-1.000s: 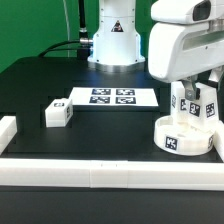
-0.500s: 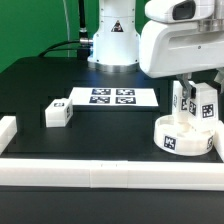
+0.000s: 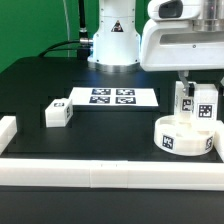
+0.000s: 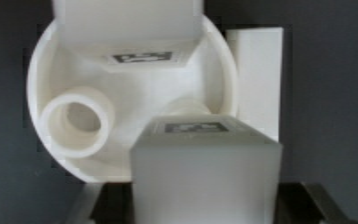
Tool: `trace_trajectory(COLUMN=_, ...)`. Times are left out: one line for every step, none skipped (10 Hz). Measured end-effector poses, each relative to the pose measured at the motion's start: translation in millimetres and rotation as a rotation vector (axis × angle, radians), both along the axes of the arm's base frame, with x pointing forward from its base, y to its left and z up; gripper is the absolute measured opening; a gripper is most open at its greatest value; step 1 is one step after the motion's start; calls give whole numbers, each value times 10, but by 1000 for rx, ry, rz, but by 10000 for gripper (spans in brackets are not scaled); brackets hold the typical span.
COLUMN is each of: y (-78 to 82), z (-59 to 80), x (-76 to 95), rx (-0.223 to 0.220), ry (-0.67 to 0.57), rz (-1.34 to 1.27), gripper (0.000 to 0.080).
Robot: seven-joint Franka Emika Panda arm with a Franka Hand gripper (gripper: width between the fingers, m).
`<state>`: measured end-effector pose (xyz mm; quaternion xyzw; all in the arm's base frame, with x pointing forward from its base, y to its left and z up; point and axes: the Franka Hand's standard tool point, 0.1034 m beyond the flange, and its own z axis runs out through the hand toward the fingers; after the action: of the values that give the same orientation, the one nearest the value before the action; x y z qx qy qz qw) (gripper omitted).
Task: Assemble stool
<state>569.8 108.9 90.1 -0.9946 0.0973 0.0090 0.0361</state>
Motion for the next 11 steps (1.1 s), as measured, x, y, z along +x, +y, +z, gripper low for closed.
trace_trajectory(y=-1, z=0, x=0, rx=5, ry=4, rz=-48, gripper=338)
trace_trajectory(y=2, z=0, x=0, rx=15, ry=13, rz=-140, gripper=338)
trace_trajectory(y=3, z=0, x=0, rx=24, ry=23, rz=-230, gripper=338)
trace_trajectory(y=8, z=-1, x=-1, rx=31, ry=30, rz=-300, gripper=338)
trace_trajectory(y=12, z=-2, x=0, rx=34, ry=32, rz=-336, gripper=338)
trace_trajectory(y=21, z=-1, x=-1, rx=43, ry=43, rz=-418, gripper=338)
trace_trajectory(y=37, z=-1, x=-4, rx=50, ry=52, rz=-479, gripper=338)
trace_trajectory(y=41, z=-1, x=-5, rx=50, ry=55, rz=-497, gripper=338)
trace_trajectory(y=61, z=-1, x=-8, rx=59, ry=67, rz=-579, gripper=338)
trace_trajectory(y=83, z=1, x=-11, rx=67, ry=78, rz=-641, gripper=338)
trace_trajectory(y=99, z=1, x=-14, rx=74, ry=87, rz=-689, gripper=338)
